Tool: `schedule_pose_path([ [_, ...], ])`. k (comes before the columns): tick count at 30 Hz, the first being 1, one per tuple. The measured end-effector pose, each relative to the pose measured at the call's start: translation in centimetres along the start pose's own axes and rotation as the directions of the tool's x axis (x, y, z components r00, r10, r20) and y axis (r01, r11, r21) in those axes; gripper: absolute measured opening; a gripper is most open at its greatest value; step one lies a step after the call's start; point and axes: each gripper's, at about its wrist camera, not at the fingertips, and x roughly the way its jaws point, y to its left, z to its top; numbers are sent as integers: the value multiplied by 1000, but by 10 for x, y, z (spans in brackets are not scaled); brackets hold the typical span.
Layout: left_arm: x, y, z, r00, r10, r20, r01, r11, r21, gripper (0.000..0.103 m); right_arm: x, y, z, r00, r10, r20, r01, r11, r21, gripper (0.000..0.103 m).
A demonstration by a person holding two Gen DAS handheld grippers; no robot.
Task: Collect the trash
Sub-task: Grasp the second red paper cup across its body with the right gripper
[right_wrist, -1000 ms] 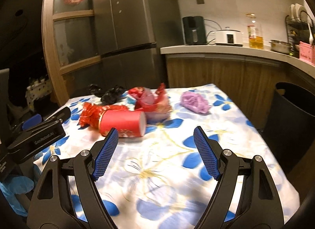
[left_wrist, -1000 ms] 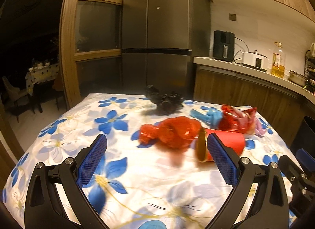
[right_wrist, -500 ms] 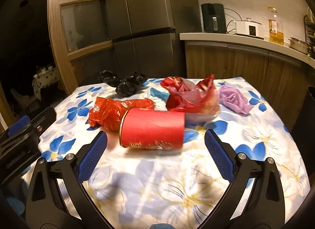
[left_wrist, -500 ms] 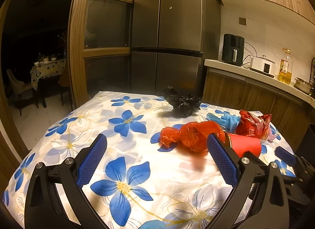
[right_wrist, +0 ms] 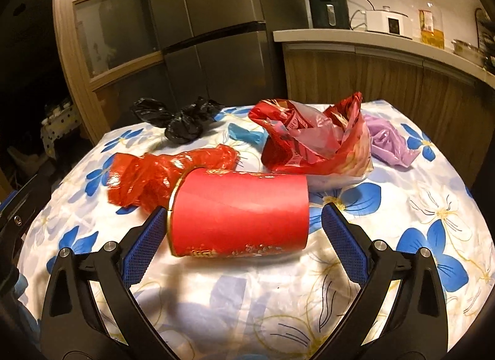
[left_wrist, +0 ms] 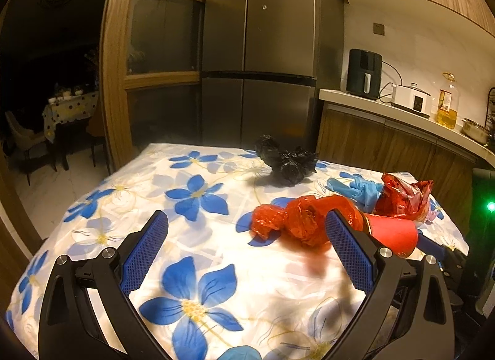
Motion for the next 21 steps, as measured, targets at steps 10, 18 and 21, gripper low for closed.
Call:
schedule_pose_path([
  [10, 20, -12, 1, 997, -58, -43, 58, 998, -17, 97, -10, -10, -8, 1000, -19, -3, 19, 1000, 2, 84],
  [18, 35, -37, 8, 992, -114, -49, 114, 993, 7, 97, -47, -37, -18, 998, -44, 38, 43, 998, 40, 84],
  [21, 51, -48, 10, 989, -122, -80, 123, 992, 13, 97, -60, -47, -20, 997, -48, 53, 45, 997, 60, 84],
])
